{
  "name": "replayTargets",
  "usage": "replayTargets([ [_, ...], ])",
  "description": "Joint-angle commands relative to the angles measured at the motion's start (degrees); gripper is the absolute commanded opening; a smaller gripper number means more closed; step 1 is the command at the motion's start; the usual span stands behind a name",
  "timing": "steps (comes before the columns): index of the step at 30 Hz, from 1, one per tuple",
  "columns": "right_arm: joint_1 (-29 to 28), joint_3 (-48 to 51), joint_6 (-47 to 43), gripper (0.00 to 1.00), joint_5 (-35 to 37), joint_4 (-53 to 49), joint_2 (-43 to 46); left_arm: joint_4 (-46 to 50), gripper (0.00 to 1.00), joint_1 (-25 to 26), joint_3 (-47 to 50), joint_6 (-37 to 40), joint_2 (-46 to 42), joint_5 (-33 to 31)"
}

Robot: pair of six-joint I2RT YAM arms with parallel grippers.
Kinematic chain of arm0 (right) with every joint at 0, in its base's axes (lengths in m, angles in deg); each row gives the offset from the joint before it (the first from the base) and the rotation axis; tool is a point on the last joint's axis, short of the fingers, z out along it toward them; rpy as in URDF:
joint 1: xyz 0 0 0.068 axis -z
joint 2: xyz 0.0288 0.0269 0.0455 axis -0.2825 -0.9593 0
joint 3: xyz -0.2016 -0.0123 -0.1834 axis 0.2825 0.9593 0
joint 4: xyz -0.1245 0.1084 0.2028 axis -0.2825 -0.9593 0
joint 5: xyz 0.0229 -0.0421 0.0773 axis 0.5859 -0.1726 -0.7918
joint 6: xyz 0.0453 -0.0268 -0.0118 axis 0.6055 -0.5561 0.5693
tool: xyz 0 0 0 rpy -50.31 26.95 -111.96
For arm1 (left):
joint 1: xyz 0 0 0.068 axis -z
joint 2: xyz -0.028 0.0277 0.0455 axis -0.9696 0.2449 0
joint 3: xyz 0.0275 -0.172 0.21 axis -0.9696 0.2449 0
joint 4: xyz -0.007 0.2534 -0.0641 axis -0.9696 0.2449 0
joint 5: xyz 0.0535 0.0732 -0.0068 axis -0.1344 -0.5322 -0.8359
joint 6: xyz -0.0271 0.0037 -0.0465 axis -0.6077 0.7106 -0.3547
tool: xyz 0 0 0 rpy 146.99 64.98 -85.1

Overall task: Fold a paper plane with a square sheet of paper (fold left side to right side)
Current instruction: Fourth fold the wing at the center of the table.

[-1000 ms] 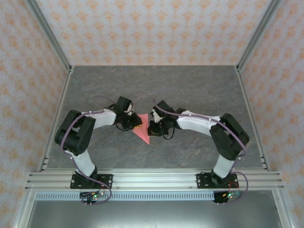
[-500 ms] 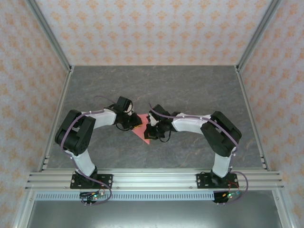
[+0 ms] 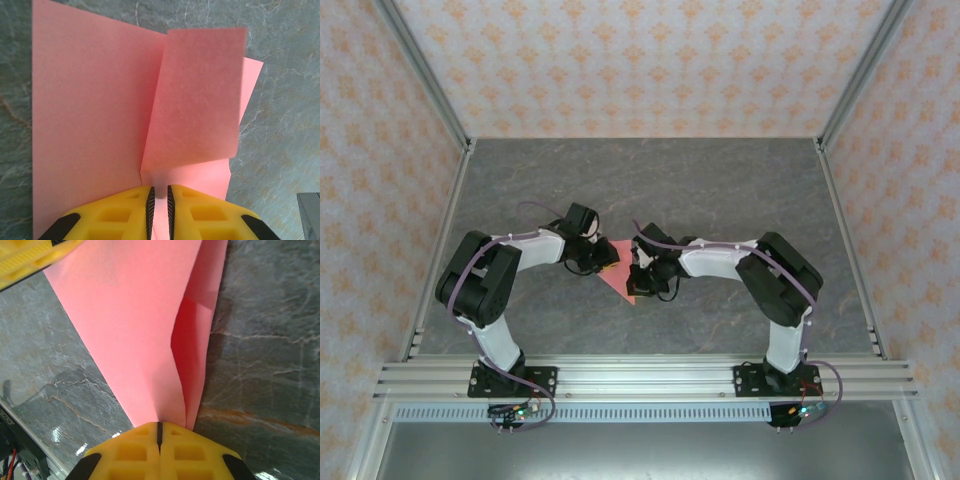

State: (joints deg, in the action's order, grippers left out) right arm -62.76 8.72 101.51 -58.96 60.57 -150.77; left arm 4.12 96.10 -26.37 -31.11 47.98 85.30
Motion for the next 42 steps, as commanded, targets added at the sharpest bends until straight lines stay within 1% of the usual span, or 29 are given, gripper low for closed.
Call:
replayTargets([
  [1, 0.03, -0.70, -0.90, 0.00, 2.62, -3.94, -1.88, 1.06, 0.19, 0.56, -0.51, 0.22, 0.78, -0.93],
  [9, 0.46, -0.55, -0.89, 0.00, 4.84, -8.78, -2.70, 0.81, 0.18, 0.81, 0.29, 0.47, -2.97, -0.57],
  [19, 0.91, 0.18, -0.54, 0.00, 4.75, -8.44, -3.25, 0.23, 0.10, 4.09, 3.02, -0.08, -6.52, 1.36],
  [24, 0.91, 0.00, -0.70, 0.00, 4.67, -8.44, -3.29, -1.91, 0.07, 5.27, 5.62, -1.07, -7.32, 3.43],
  [28, 0.91, -0.17, -0.83, 0.00, 4.54, -8.55, -3.52, -4.71, 0.06, 6.42, 8.01, -2.43, -7.41, 4.61],
  [33, 0.90, -0.44, -0.93, 0.00, 4.49, -8.83, -3.73, -7.66, 0.05, 6.45, 9.44, -3.42, -6.90, 5.71],
  [38, 0.91, -0.78, -1.28, 0.00, 4.66, -9.49, -4.00, -7.27, 0.04, 6.52, 9.18, -3.16, -6.42, 5.19],
  [42, 0.84, -1.01, -1.62, 0.00, 5.26, -10.49, -4.11, -4.86, 0.04, 6.50, 8.12, -2.25, -5.61, 2.60],
])
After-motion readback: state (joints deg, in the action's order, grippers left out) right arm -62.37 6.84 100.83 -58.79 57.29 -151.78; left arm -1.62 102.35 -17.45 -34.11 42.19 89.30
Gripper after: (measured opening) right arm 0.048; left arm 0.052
